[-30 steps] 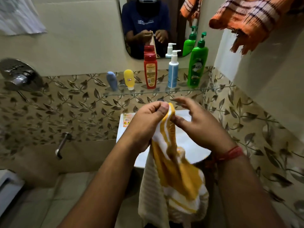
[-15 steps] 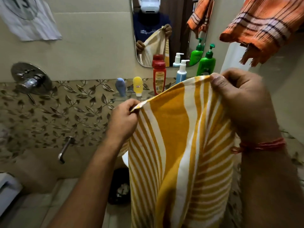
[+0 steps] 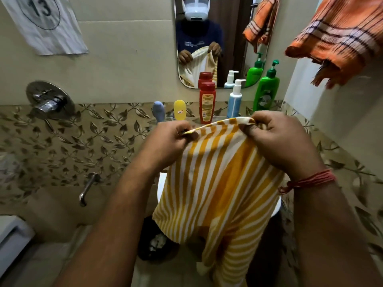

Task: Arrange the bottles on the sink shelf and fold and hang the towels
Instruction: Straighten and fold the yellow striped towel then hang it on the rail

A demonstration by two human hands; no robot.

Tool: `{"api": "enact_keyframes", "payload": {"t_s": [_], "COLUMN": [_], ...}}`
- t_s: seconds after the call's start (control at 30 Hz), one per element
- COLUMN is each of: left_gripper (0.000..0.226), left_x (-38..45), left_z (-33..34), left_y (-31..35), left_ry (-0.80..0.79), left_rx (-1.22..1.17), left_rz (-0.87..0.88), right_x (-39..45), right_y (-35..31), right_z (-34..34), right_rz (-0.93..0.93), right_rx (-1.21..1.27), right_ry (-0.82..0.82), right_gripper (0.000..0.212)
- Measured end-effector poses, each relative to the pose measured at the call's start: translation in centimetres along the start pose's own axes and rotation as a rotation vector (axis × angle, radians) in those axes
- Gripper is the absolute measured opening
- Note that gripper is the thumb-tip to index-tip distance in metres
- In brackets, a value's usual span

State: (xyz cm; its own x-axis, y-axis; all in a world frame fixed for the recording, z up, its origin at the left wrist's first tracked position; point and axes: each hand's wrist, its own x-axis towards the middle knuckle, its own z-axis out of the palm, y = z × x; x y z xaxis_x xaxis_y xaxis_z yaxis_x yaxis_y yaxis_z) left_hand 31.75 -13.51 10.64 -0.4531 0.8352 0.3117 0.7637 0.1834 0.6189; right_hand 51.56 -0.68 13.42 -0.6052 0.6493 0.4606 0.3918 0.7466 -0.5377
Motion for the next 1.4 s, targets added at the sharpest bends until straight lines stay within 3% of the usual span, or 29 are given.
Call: {"api": "enact_keyframes", "payload": {"t_s": [0.2,0.4,0.5,0.63,0.7,0.8,0.9,1.0,1.07,1.13,1.2,1.27,1.3,1.37,1.4], "left_gripper": [0.016,0.015,0.016,0.051,0.049,0.025,0.017,0.021,0.016,0.013,0.046,0.051,0.038,0.009,0.011], "left_x": [0.5,0.4,0.3,0.2,0.2,0.1,0.4,0.8,0.4,0.1,0.3,0.5,0.7,1.0,1.1], "left_z": [-0.8,-1.1,-0.2,0.8,0.7,0.5,0.4,-0.8,-1.6,-1.2,0.3,2.1,2.7,2.7,2.3], "left_y": [-1.5,-2.1,0.2,2.8,2.9,2.7,2.0,-0.2,-1.2,-0.8,1.2,3.2,3.5,2.9,1.9], "left_ry": [0.384,0.485,0.319,-0.033,-0.185,-0.209,-0.044,0.376,0.517,0.36,0.059,-0.198,-0.239,-0.142,-0.055], "left_rx": [0.137,-0.056,-0.352,-0.626,-0.633,-0.479,-0.429,-0.486,-0.393,-0.328,-0.296,-0.304,-0.315,-0.363,-0.369], "left_rz": [-0.073,-0.213,-0.16,0.105,0.144,0.123,0.113,-0.024,-0.132,-0.139,-0.017,0.135,0.189,0.151,0.111], "right_x": [0.8,1.5,1.7,2.2,2.4,2.5,1.9,0.6,0.2,0.6,1.2,1.7,1.9,2.0,1.7], "right_y": [1.0,1.3,-0.3,-2.4,-2.1,-1.1,0.6,3.7,5.4,5.7,3.8,1.7,1.2,1.7,2.5], "right_z": [-0.3,-0.8,0.1,1.9,2.0,1.7,1.2,0.5,-0.3,-0.4,0.3,1.5,1.9,2.0,1.8], "right_rz": [0.017,0.026,-0.027,-0.196,-0.237,-0.212,-0.212,-0.062,0.046,0.05,-0.048,-0.163,-0.186,-0.16,-0.125], "right_rx": [-0.032,0.003,0.168,0.32,0.375,0.47,0.458,0.608,0.701,0.654,0.516,0.446,0.444,0.469,0.485], "right_ry": [0.026,-0.01,-0.193,-0.368,-0.366,-0.371,-0.389,-0.353,-0.259,-0.232,-0.299,-0.345,-0.342,-0.326,-0.344], "right_gripper": [0.015,0.014,0.02,0.017,0.012,0.014,0.018,0.024,0.025,0.022,0.017,0.018,0.018,0.02,0.021]}}
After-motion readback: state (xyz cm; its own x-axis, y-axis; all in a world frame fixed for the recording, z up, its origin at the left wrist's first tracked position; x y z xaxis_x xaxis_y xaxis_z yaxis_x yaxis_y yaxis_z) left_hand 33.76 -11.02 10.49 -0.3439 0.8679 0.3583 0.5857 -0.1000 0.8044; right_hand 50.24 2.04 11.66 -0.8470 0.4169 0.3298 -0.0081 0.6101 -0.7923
